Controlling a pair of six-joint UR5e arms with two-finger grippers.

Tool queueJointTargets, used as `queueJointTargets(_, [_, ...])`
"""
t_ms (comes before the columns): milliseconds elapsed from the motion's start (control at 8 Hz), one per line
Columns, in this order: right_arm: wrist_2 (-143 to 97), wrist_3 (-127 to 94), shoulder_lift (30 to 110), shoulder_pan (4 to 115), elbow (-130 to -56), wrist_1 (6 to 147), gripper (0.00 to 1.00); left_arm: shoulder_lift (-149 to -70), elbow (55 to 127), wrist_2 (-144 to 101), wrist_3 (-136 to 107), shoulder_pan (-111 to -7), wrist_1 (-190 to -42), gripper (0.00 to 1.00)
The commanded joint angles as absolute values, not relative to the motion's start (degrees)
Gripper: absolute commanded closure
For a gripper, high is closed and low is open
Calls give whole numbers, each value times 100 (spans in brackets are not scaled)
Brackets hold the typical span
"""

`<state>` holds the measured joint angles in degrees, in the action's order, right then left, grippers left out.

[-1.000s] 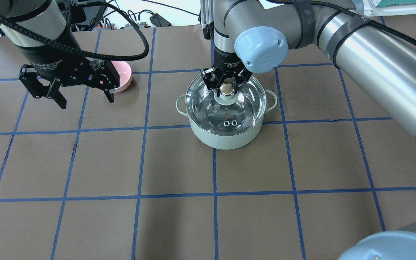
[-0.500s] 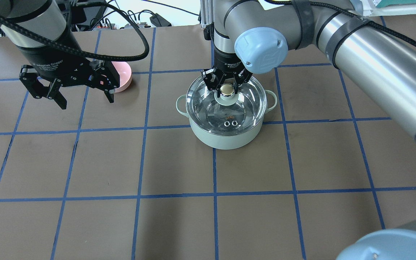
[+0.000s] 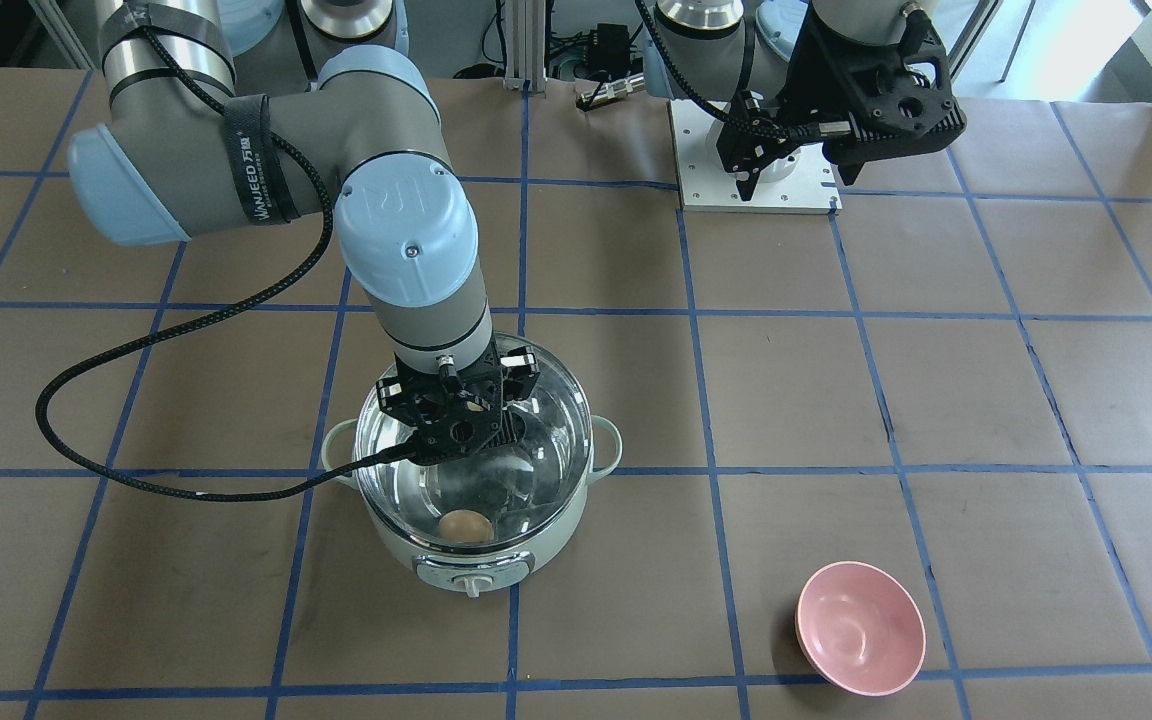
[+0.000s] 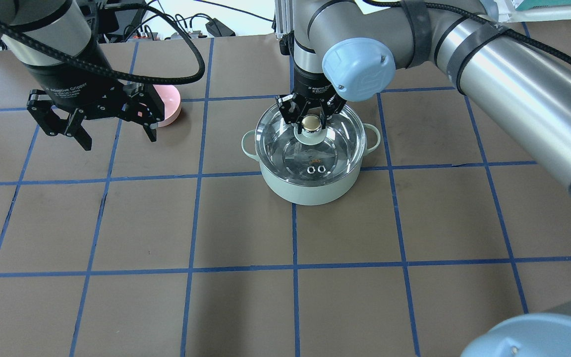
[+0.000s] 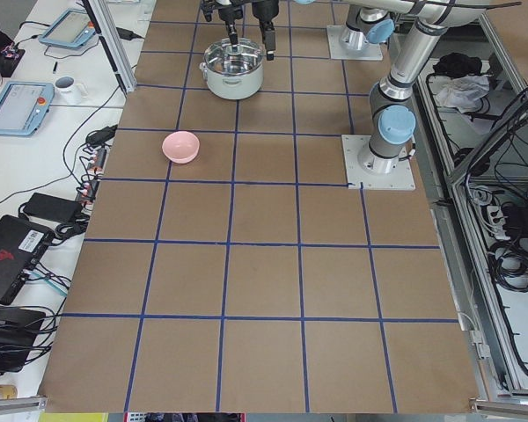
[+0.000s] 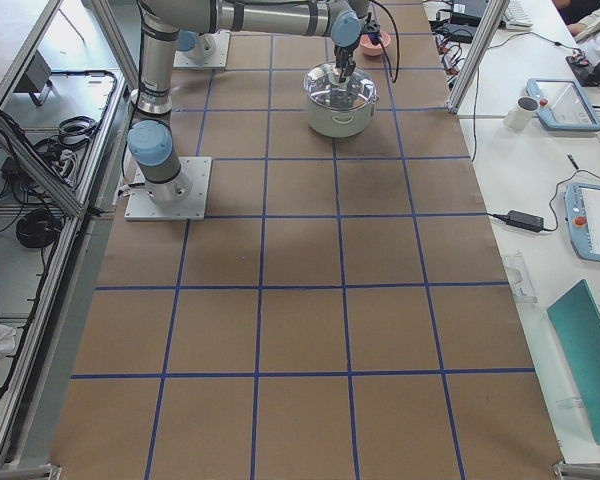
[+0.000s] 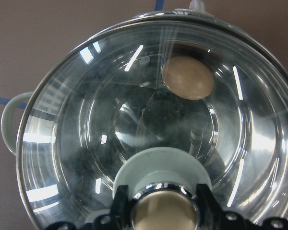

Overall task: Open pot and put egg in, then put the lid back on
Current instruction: 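Lower the lid onto the pot and settle it with the right gripper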

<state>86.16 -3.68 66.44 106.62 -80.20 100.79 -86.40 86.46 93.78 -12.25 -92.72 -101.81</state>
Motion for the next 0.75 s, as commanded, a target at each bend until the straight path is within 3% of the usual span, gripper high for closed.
queueJointTargets(0, [8596, -325, 6610, 10661, -8024, 10090, 100, -8640, 8648, 9378, -1222, -9272, -10178, 0])
queueJointTargets(625, [8605, -246, 6609, 10618, -8033, 10107, 100, -8640, 8657, 9378, -1222, -9272, -10178, 0])
